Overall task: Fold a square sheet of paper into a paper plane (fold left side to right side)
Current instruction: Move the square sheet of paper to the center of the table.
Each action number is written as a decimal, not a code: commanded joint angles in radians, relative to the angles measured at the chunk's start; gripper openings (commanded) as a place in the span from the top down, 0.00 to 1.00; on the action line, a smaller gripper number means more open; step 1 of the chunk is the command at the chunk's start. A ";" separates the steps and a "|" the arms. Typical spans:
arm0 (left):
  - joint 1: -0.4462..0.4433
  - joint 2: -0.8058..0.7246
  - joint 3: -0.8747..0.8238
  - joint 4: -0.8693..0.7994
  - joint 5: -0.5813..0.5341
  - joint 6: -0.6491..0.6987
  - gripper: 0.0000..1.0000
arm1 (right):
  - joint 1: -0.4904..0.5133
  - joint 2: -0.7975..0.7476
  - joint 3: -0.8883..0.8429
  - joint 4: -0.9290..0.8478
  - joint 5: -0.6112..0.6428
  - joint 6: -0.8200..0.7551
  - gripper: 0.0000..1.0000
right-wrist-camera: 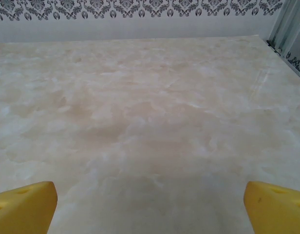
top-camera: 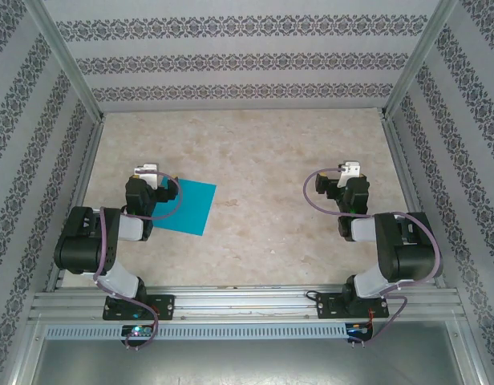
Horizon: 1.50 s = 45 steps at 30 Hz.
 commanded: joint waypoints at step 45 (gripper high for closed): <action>0.009 -0.367 0.064 -0.432 -0.063 -0.112 0.00 | -0.005 -0.263 0.039 -0.265 0.000 0.043 0.02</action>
